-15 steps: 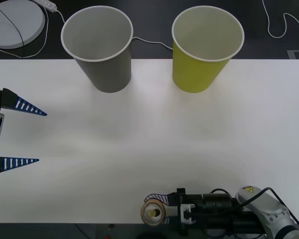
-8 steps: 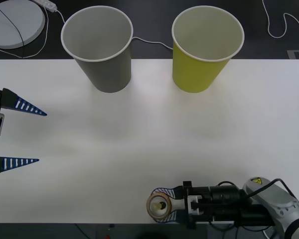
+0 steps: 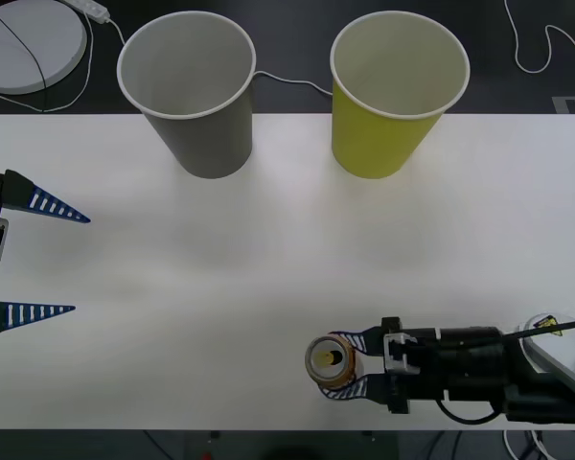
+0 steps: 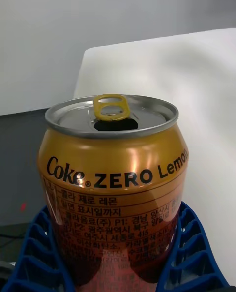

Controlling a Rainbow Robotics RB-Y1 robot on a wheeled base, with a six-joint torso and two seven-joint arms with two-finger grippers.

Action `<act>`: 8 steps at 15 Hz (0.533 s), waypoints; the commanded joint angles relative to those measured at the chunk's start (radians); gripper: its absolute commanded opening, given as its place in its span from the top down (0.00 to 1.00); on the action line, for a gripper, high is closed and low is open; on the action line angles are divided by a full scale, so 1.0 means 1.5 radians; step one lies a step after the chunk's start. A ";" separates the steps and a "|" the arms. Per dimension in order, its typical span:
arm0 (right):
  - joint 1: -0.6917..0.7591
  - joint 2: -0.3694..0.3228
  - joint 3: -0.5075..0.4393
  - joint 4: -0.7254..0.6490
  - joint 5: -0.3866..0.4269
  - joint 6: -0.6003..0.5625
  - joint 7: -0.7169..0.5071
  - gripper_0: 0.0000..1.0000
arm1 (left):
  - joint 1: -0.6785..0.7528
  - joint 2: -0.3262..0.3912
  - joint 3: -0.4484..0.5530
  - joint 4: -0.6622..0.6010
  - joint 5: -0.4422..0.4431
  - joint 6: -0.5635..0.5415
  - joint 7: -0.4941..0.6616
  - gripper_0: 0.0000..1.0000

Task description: Put the can into the green bin and the plastic bottle into the gray bin

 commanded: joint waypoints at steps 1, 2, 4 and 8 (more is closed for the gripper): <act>0.002 -0.050 -0.017 -0.062 0.007 0.028 -0.112 1.00 | 0.000 0.000 0.000 0.000 0.000 0.000 0.000 0.00; 0.002 -0.068 -0.034 -0.081 0.022 0.028 -0.155 1.00 | 0.000 0.000 0.000 0.000 0.000 0.000 0.000 0.00; 0.003 -0.100 -0.065 -0.125 0.062 0.027 -0.255 1.00 | 0.000 0.000 0.000 0.000 0.000 0.000 0.000 0.00; 0.002 -0.183 -0.124 -0.199 0.090 0.027 -0.441 1.00 | 0.000 0.000 0.000 0.000 0.000 0.000 0.000 0.00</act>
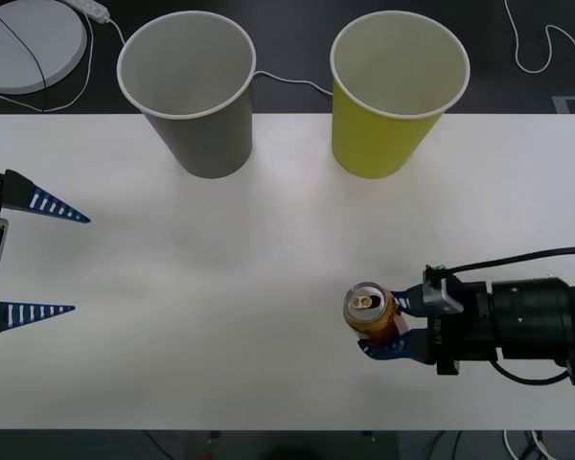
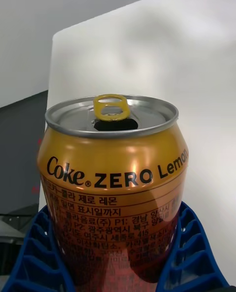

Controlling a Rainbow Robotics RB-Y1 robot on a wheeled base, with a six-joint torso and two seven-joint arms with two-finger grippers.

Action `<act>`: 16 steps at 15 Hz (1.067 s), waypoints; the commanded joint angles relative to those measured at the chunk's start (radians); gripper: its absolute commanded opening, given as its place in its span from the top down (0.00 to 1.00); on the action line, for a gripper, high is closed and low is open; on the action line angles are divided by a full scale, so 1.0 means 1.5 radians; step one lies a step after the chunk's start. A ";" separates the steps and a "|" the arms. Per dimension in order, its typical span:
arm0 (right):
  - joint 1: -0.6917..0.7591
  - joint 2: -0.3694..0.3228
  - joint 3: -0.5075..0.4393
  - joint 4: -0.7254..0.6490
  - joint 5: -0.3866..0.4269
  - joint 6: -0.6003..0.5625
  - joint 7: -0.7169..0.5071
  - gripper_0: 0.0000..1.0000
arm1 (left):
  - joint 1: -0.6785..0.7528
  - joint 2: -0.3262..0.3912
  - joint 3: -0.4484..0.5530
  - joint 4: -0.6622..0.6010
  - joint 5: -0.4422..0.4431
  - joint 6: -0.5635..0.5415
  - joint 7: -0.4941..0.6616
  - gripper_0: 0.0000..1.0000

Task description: Put the can into the green bin and the plastic bottle into the gray bin

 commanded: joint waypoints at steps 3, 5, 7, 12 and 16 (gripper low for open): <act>0.002 -0.082 -0.086 -0.064 0.038 -0.009 -0.212 1.00 | 0.000 0.000 0.000 0.000 0.000 0.000 0.000 0.00; 0.002 -0.091 -0.150 -0.075 0.065 -0.060 -0.319 1.00 | 0.000 0.000 0.000 0.000 0.000 0.000 0.000 0.00; 0.002 -0.095 -0.237 -0.100 0.105 -0.141 -0.449 1.00 | 0.000 0.000 0.000 0.000 0.000 0.000 0.000 0.00; 0.002 -0.113 -0.396 -0.156 0.163 -0.280 -0.710 1.00 | 0.000 0.000 0.000 0.000 0.000 0.000 0.000 0.00; -0.066 -0.158 -0.414 -0.145 0.178 -0.323 -0.779 1.00 | 0.000 0.000 0.000 0.000 0.000 0.000 0.000 0.00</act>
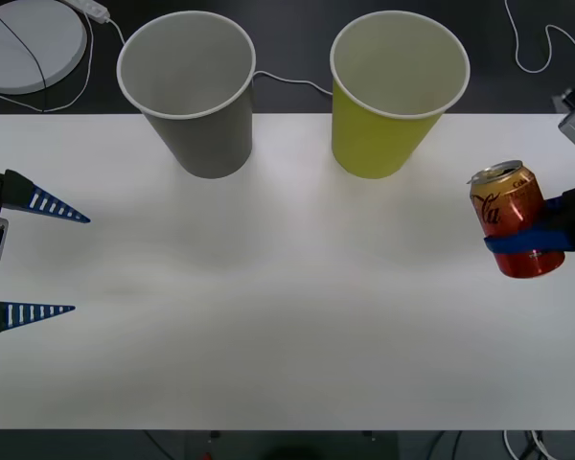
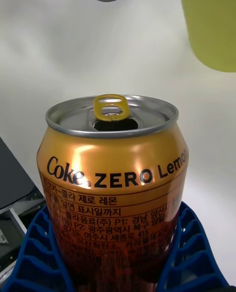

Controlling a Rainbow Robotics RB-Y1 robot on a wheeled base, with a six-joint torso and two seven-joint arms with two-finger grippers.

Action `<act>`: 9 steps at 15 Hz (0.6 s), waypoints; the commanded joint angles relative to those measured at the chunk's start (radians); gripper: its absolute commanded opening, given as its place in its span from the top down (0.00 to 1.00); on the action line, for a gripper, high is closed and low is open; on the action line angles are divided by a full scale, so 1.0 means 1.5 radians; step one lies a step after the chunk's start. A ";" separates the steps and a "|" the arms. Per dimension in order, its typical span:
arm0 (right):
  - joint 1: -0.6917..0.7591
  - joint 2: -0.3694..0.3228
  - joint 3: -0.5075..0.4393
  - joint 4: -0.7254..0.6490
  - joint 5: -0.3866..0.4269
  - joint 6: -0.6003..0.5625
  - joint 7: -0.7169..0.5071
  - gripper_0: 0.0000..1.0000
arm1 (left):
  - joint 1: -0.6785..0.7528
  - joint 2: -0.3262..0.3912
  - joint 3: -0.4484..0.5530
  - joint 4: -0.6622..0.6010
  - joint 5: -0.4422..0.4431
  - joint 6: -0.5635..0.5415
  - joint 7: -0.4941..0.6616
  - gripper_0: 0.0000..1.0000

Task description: Put the can into the green bin and the plastic bottle into the gray bin

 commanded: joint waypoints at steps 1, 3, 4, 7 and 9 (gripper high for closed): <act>-0.074 -0.014 -0.001 0.036 0.010 -0.043 -0.007 1.00 | 0.000 0.000 0.000 0.000 0.000 0.000 0.000 0.00; -0.171 -0.013 0.023 0.072 0.041 -0.104 -0.007 1.00 | 0.000 0.000 0.000 0.000 0.000 0.000 0.000 0.00; -0.219 -0.013 0.046 0.086 0.057 -0.123 -0.007 1.00 | 0.000 0.000 0.000 0.000 0.000 0.000 0.000 0.00; -0.355 -0.013 0.148 0.145 0.072 -0.142 -0.007 1.00 | 0.000 0.000 0.000 0.000 0.000 0.000 0.000 0.00; -0.437 -0.007 0.214 0.185 0.088 -0.142 -0.007 1.00 | 0.000 0.000 0.000 0.000 0.000 0.000 0.000 0.00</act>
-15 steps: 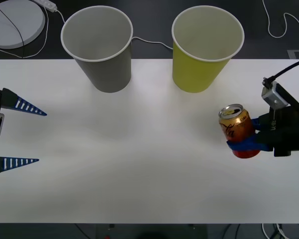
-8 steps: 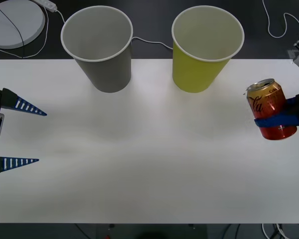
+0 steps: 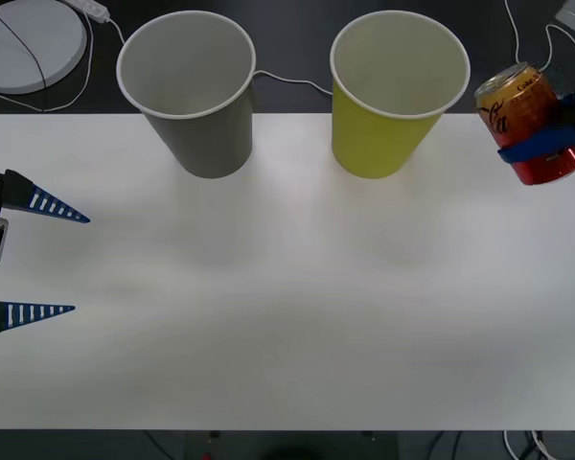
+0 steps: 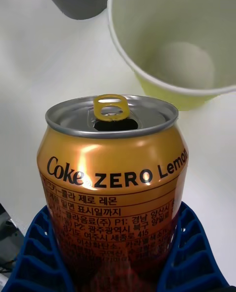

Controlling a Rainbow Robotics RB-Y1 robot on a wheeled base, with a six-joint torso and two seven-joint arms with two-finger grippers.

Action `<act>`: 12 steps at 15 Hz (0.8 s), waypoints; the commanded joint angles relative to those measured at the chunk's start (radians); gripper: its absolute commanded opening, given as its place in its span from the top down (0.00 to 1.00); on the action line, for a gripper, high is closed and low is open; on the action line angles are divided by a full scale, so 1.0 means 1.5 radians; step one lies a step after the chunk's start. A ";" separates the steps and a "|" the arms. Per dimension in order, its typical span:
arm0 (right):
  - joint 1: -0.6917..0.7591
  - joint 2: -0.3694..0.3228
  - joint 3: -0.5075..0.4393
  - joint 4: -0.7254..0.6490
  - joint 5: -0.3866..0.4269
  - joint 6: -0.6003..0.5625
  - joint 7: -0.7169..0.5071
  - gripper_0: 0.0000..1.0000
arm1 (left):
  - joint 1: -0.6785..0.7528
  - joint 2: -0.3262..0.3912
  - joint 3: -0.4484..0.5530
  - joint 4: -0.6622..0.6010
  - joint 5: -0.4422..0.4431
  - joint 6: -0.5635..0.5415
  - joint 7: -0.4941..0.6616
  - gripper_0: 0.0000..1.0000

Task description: Put the can into the green bin and the plastic bottle into the gray bin

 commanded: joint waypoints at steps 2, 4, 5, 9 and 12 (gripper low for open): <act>-0.148 0.014 0.129 0.070 0.036 0.001 0.000 1.00 | 0.000 0.000 0.000 0.000 0.000 0.000 0.000 0.00; -0.238 0.024 0.205 0.106 0.067 0.000 0.000 1.00 | 0.000 0.000 0.000 0.000 0.000 0.000 0.000 0.00; -0.280 0.034 0.245 0.128 0.084 0.000 -0.001 1.00 | 0.000 0.000 0.000 0.000 0.000 0.000 0.000 0.00; -0.424 0.090 0.379 0.247 0.120 0.001 -0.001 1.00 | 0.000 0.000 0.000 0.000 0.000 0.000 0.000 0.00; -0.506 0.139 0.439 0.345 0.142 0.001 0.001 1.00 | 0.000 0.000 0.000 0.000 0.000 0.000 0.000 0.00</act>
